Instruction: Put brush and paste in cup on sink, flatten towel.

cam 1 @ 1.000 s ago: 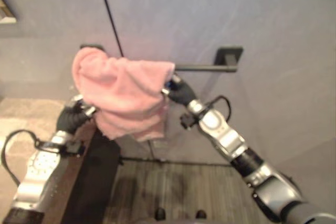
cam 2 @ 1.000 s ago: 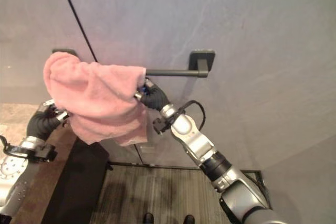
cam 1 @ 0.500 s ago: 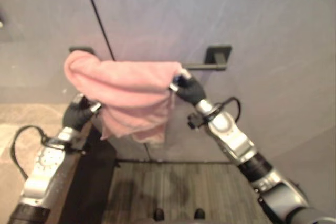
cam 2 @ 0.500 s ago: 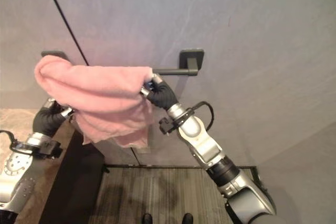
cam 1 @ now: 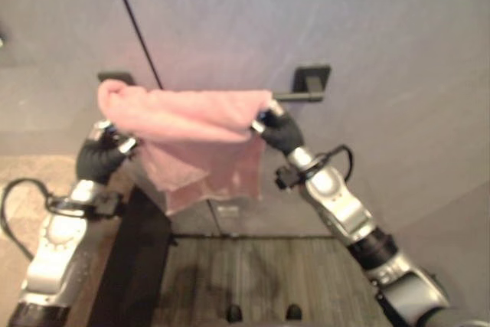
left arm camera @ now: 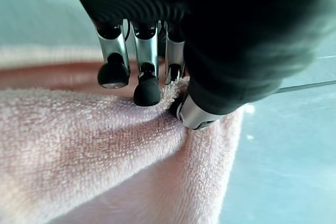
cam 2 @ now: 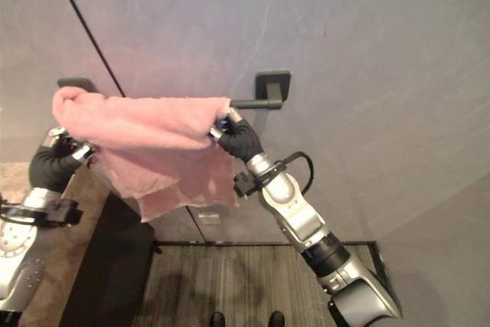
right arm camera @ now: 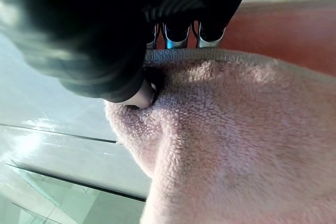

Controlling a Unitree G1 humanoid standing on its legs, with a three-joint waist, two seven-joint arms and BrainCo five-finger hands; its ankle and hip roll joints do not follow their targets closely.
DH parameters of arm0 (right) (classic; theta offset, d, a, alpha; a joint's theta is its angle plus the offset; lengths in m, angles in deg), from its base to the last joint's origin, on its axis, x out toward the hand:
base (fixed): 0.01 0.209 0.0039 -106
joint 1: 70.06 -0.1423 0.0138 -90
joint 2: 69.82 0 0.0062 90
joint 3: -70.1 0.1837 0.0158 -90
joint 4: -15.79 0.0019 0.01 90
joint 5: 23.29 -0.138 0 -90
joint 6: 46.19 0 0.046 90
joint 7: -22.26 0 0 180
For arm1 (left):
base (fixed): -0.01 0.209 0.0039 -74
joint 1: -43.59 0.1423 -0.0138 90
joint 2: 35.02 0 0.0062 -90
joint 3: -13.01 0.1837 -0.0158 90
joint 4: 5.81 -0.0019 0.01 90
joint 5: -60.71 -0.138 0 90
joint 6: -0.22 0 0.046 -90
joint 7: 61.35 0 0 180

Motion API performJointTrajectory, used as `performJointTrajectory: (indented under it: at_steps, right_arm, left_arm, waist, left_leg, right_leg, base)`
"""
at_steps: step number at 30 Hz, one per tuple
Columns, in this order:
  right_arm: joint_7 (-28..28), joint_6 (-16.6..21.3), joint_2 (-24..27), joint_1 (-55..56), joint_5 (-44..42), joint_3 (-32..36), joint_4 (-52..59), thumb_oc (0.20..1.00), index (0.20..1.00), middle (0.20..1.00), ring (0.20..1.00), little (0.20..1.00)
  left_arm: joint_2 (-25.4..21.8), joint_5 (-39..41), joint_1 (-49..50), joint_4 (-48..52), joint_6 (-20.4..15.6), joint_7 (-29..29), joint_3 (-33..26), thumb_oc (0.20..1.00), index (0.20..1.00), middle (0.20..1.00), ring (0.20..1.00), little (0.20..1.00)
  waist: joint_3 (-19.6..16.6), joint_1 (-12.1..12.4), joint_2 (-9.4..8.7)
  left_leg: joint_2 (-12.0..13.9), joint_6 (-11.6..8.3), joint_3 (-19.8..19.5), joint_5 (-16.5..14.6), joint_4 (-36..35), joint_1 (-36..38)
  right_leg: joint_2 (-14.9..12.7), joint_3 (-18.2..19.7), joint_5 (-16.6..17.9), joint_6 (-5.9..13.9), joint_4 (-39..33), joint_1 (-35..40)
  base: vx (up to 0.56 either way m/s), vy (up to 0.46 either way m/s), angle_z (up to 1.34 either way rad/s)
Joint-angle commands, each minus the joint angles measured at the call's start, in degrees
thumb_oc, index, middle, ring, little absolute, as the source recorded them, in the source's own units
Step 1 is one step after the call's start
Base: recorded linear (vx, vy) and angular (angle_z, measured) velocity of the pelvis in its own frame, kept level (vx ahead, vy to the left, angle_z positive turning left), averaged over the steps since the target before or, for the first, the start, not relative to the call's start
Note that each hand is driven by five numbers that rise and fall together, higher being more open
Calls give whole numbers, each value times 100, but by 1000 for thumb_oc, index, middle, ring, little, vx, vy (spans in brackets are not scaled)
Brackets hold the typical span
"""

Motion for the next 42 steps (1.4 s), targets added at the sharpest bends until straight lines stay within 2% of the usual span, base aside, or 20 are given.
performJointTrajectory:
  at_steps: [1, 2, 5, 10, 16, 18, 23, 24, 32, 33, 34, 35, 36, 37, 42]
  right_arm:
    - [-70, 48, -302, -244, -284, 24, -159, 200, 200, 200, 200, 200]
    - [25, 88, -267, -244, -528, 167, -78, 200, 200, 200, 200, 200]
    - [54, 199, -168, -404, -502, 347, 135, 200, 200, 200, 200, 200]
    - [245, 370, -335, -679, -551, 508, 290, 200, 200, 200, 200, 200]
    - [92, 189, -340, -378, -547, 295, 112, 200, 200, 200, 200, 200]
    - [62, 127, -285, -173, -513, 270, -8, 200, 200, 200, 200, 200]
    - [56, 67, -250, -63, -432, 204, -203, 200, 200, 200, 200, 200]
    - [116, 33, -234, 4, -306, 182, -383, 200, 200, 200, 200, 200]
    - [220, 159, -203, -35, -396, 444, -207, 200, 200, 200, 200, 200]
    - [244, 193, -206, -77, -414, 483, -174, 200, 200, 200, 200, 200]
    - [262, 209, -211, -103, -432, 497, -152, 200, 200, 200, 200, 200]
    - [286, 215, -217, -147, -449, 501, -109, 200, 200, 200, 200, 200]
    - [286, 215, -217, -147, -449, 501, -108, 200, 200, 200, 200, 200]
    - [310, 208, -220, -186, -429, 478, -87, 200, 200, 200, 200, 200]
    - [300, 173, -204, -189, -473, 477, -58, 200, 200, 200, 200, 200]
  left_arm:
    - [-459, -264, -303, -355, 38, 112, 325, 200, 200, 200, 200, 200]
    - [-446, -220, -567, -275, -18, 52, 441, 200, 200, 200, 200, 200]
    - [-419, -28, -730, -72, -109, 76, 417, 200, 200, 200, 200, 200]
    - [-183, -68, -952, 318, -173, -116, 382, 200, 200, 200, 200, 200]
    - [83, -332, -625, -74, 35, -82, 582, 200, 200, 200, 200, 200]
    - [281, -290, -424, -588, 155, -16, 736, 200, 200, 200, 200, 200]
    - [373, -446, -333, -1204, 302, 15, 919, 200, 200, 200, 200, 200]
    - [487, -513, -344, -1616, 329, -46, 948, 200, 200, 200, 200, 200]
    - [467, -447, -348, -1335, 255, -47, 796, 200, 200, 200, 200, 200]
    - [445, -467, -375, -1306, 246, -56, 793, 228, 228, 228, 228, 228]
    - [428, -480, -401, -1282, 235, -64, 790, 498, 498, 498, 498, 498]
    - [402, -548, -447, -1252, 234, -111, 785, 630, 630, 630, 630, 630]
    - [403, -549, -447, -1251, 235, -112, 785, 922, 922, 922, 922, 922]
    - [405, -622, -483, -1271, 242, -202, 751, 1000, 1000, 1000, 1000, 1000]
    - [385, -628, -480, -1224, 213, -251, 613, 1000, 1000, 1000, 1000, 1000]
  waist:
    - [-111, -15, -275]
    - [-8, -8, -293]
    - [64, -8, -323]
    - [63, -26, -356]
    - [-9, -113, -346]
    - [-23, -169, -330]
    - [-25, -230, -308]
    - [-11, -266, -294]
    - [-131, -338, -252]
    - [-144, -343, -247]
    - [-154, -353, -238]
    - [-178, -366, -229]
    - [-180, -367, -229]
    - [-194, -370, -220]
    - [-193, -381, -202]
  left_leg:
    - [-36, 252, -382, -670, 424, 82]
    - [-13, 242, -409, -780, 740, -25]
    - [-6, 222, -450, -867, 971, -107]
    - [75, 167, -455, -861, 957, -63]
    - [156, 107, -383, -782, 785, 15]
    - [196, 75, -366, -734, 664, 70]
    - [221, 73, -340, -734, 674, 52]
    - [225, 68, -335, -743, 685, 67]
    - [236, 40, -345, -604, 388, 180]
    - [238, 32, -345, -571, 337, 188]
    - [241, 22, -342, -539, 275, 202]
    - [242, 6, -342, -473, 188, 202]
    - [243, 5, -343, -464, 174, 206]
    - [247, -11, -335, -396, 80, 208]
    - [235, -16, -363, -371, 68, 144]
  right_leg:
    - [-530, -331, -773, 318, 676, 542]
    - [-536, -340, -895, 273, 871, 512]
    - [-529, -374, -972, 248, 948, 536]
    - [-442, -402, -989, 192, 885, 623]
    - [-314, -345, -970, 132, 695, 639]
    - [-261, -339, -972, 112, 638, 647]
    - [-231, -300, -1005, 87, 692, 586]
    - [-219, -290, -1043, 74, 768, 572]
    - [-168, -333, -977, 84, 590, 645]
    - [-160, -343, -963, 86, 554, 648]
    - [-154, -354, -947, 88, 524, 650]
    - [-140, -361, -911, 88, 455, 644]
    - [-138, -364, -906, 87, 445, 647]
    - [-128, -375, -865, 87, 387, 636]
    - [-129, -405, -813, 93, 349, 602]
  base:
    - [-94, -108, 8]
    - [-68, -68, 9]
    - [-44, -69, 9]
    - [-8, -69, 6]
    - [19, -63, -4]
    - [30, -60, -3]
    - [10, -26, 0]
    - [9, -36, -3]
    - [10, -6, -1]
    - [0, 0, 0]
    - [0, 0, 0]
    - [0, 0, 0]
    - [0, 0, 0]
    - [0, 0, 0]
    - [-4, -1, 1]
